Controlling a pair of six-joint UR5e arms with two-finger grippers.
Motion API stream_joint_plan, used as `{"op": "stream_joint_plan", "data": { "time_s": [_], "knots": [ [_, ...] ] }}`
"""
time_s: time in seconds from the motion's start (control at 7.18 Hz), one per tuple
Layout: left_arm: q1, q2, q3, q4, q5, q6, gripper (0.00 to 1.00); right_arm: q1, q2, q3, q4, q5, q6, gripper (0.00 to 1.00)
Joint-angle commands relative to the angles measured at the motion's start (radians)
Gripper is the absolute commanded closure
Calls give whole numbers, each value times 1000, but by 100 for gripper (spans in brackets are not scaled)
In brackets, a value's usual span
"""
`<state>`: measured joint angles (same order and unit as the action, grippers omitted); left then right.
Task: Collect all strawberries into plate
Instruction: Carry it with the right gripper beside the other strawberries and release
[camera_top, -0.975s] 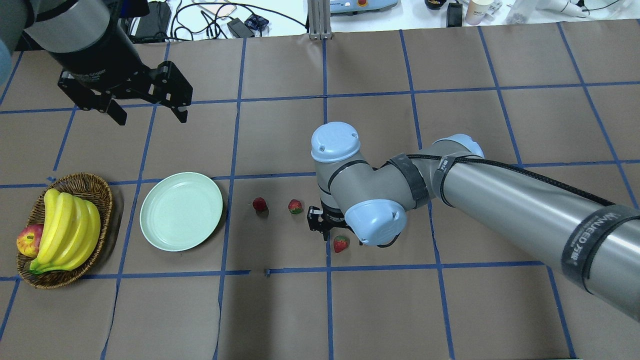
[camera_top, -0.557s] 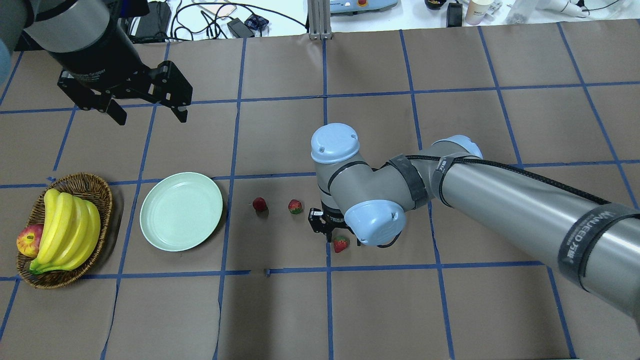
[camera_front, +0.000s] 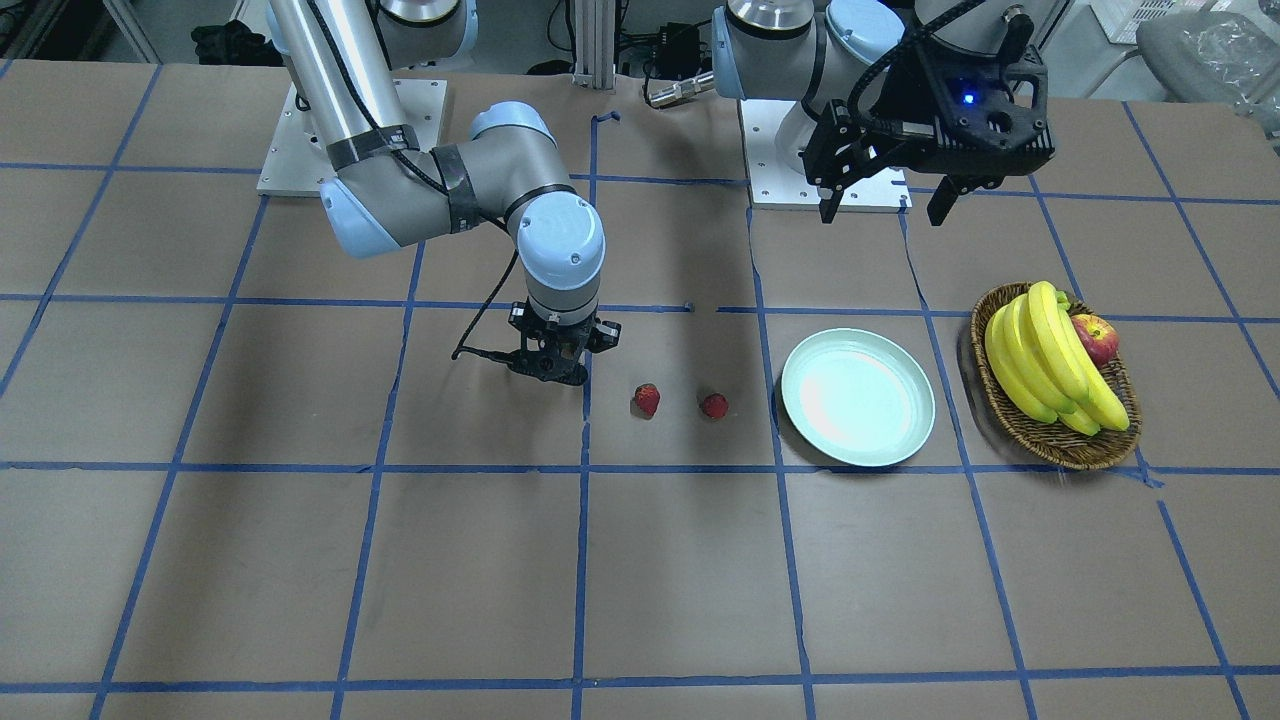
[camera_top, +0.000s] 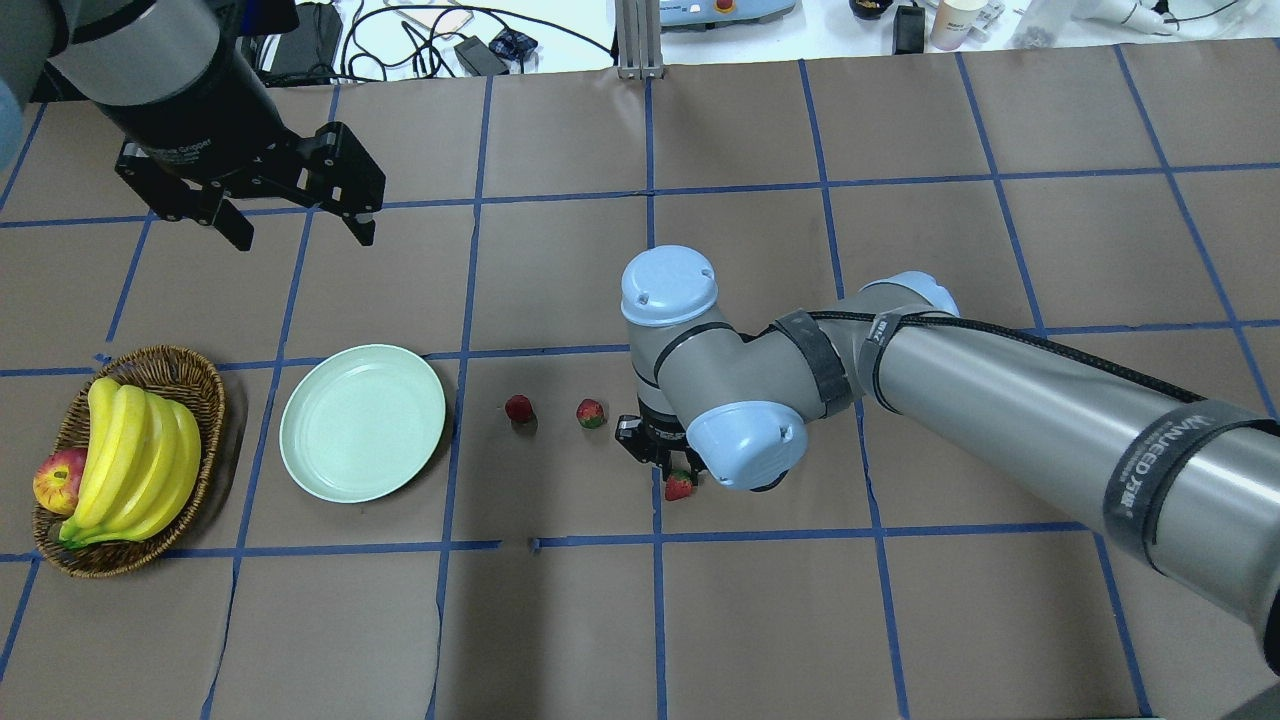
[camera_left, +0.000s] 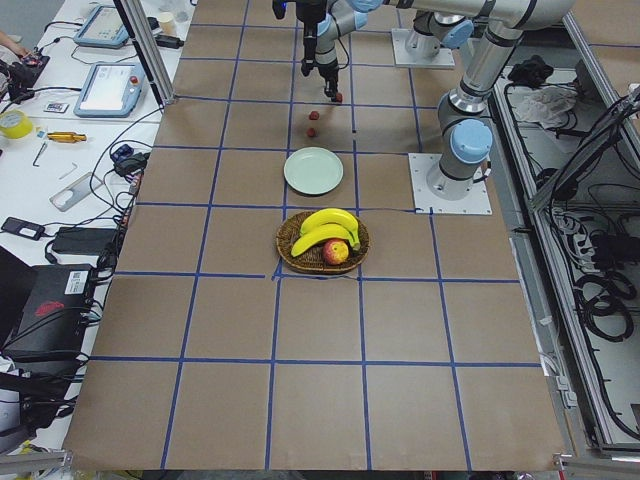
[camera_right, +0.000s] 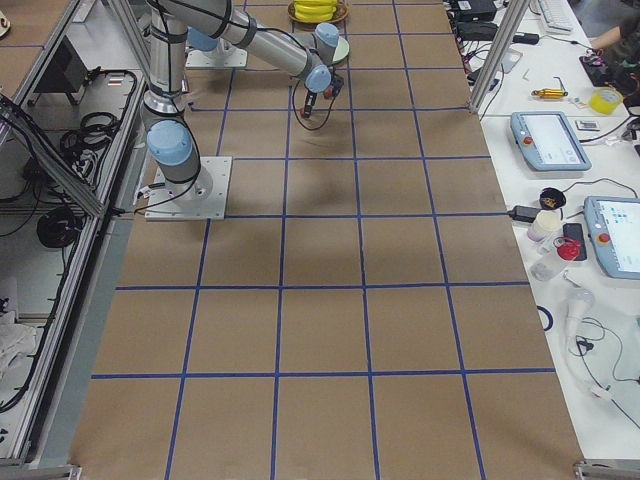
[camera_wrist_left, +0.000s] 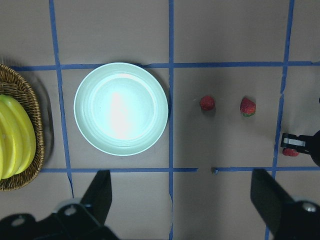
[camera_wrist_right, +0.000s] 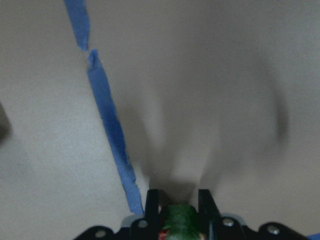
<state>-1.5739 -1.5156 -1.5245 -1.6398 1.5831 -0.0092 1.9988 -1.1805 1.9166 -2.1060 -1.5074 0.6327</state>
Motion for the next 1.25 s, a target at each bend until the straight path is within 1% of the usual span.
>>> {"op": "stream_joint_plan", "data": {
  "time_s": [0.0,0.14,0.28,0.42,0.56,0.7,0.84,0.98,1.11],
  "knots": [
    [0,0,0,0,0,0,0,0,-4,-30,-6,3,36,100],
    [0,0,0,0,0,0,0,0,-1,-75,-5,10,38,100],
    [0,0,0,0,0,0,0,0,16,-86,-11,86,33,100],
    [2,0,0,0,0,0,0,0,38,-91,-63,101,35,100],
    [0,0,0,0,0,0,0,0,47,-91,-69,102,36,100],
    [0,0,0,0,0,0,0,0,50,-81,-71,131,36,85],
    [0,0,0,0,0,0,0,0,48,-80,-71,130,35,62],
    [0,0,0,0,0,0,0,0,48,-79,-71,133,35,36],
    [3,-2,-2,0,-3,0,0,0,45,-82,-69,134,39,23]
  ]
}}
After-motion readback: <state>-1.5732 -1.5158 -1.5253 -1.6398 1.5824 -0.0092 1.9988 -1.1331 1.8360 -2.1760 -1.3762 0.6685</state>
